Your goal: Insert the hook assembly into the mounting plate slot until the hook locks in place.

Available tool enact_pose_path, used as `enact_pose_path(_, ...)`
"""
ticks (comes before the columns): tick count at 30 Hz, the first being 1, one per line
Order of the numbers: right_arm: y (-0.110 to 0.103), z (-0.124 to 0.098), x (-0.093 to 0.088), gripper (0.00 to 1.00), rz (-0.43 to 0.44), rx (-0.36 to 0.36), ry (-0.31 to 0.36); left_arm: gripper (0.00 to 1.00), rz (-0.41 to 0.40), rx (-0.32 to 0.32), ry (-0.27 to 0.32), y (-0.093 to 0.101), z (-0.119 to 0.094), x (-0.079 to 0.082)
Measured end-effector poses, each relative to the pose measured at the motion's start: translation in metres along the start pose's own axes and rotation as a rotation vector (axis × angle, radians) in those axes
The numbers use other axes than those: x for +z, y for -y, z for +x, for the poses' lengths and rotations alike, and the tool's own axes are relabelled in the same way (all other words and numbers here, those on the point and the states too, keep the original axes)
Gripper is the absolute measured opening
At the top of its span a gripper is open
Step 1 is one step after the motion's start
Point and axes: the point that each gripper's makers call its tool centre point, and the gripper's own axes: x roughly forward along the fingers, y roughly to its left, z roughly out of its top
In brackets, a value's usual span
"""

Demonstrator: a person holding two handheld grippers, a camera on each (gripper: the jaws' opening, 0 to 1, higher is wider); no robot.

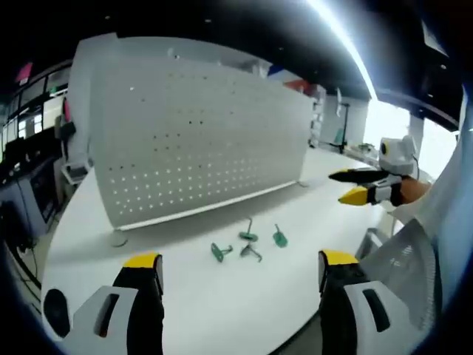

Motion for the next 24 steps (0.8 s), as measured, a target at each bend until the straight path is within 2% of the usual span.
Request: enact_pose_path(24, 0.001, 0.012, -0.003, 0.76, -0.003, 0.034, -0.013, 0.83, -0.018, 0.031, -0.02, -0.007, 0.01, -0.001)
